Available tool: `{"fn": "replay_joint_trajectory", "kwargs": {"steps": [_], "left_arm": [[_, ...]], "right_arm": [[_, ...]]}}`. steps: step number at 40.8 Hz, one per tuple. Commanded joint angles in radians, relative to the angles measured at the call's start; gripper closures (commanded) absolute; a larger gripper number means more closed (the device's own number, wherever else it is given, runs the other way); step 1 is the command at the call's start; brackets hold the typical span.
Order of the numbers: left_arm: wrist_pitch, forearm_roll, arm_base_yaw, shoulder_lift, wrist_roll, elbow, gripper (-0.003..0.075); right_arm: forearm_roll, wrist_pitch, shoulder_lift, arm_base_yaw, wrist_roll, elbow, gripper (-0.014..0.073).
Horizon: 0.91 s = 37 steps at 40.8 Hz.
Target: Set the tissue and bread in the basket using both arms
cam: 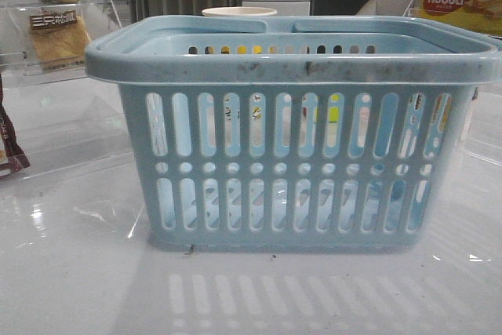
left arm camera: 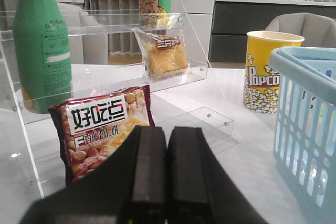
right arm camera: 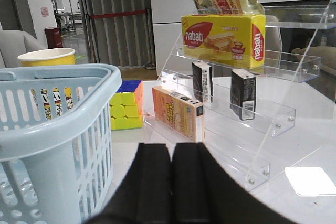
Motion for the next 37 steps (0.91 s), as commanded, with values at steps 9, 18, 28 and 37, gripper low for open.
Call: {"fn": "replay_joint_trajectory", "kwargs": {"steps": [9, 18, 28, 37], "left_arm": [[-0.087, -0.007, -0.001, -0.017, -0.002, 0.005, 0.0627], [-0.087, -0.007, -0.001, -0.017, -0.002, 0.005, 0.0627], [-0.094, -0.005, -0.001, -0.017, -0.002, 0.005, 0.0627], [-0.137, -0.005, -0.001, -0.017, -0.002, 0.005, 0.0627]], "right_arm": [[-0.008, -0.090, -0.020, -0.006, -0.001, -0.005, 0.0540], [-0.008, -0.090, -0.020, -0.006, -0.001, -0.005, 0.0540], [-0.008, -0.090, -0.020, -0.006, -0.001, -0.005, 0.0540], [-0.008, -0.093, -0.020, -0.006, -0.001, -0.005, 0.0540]]}}
